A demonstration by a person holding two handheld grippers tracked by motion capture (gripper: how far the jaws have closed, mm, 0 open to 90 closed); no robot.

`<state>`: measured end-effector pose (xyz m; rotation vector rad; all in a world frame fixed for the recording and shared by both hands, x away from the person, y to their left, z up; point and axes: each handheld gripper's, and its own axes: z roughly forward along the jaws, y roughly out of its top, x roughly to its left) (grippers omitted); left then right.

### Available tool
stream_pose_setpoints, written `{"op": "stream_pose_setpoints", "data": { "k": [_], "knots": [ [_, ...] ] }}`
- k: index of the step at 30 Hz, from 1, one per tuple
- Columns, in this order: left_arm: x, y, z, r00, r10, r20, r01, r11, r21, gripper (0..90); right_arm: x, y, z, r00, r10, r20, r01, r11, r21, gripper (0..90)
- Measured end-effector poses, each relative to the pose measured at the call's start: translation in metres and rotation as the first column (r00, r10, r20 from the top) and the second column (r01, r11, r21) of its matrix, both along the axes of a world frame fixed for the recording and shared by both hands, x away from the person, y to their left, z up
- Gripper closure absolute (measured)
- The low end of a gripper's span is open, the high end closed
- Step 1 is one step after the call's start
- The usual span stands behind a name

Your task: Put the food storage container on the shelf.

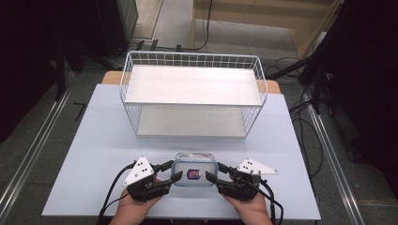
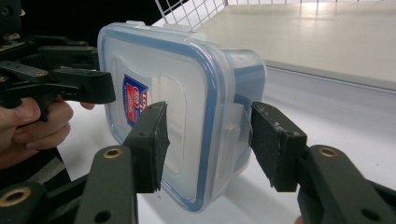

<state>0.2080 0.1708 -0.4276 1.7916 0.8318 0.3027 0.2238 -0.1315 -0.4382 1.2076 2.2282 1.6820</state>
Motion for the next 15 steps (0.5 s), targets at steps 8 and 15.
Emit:
{"op": "stream_pose_setpoints", "data": {
  "k": [8, 15],
  "knots": [
    [0.000, 0.000, 0.004, 0.9997, 0.000, 0.025, 0.000, 1.0000, -0.004, 52.6, 0.000, 0.000, 0.006, 0.9995, 0.004, 0.031, -0.004, 1.000, -0.009, 48.8],
    [0.001, 0.001, 0.008, 0.9993, 0.016, 0.033, -0.016, 0.9997, -0.016, 52.5, 0.001, 0.002, 0.012, 0.9981, -0.002, 0.061, 0.003, 1.000, -0.013, 48.4]
  ]
}}
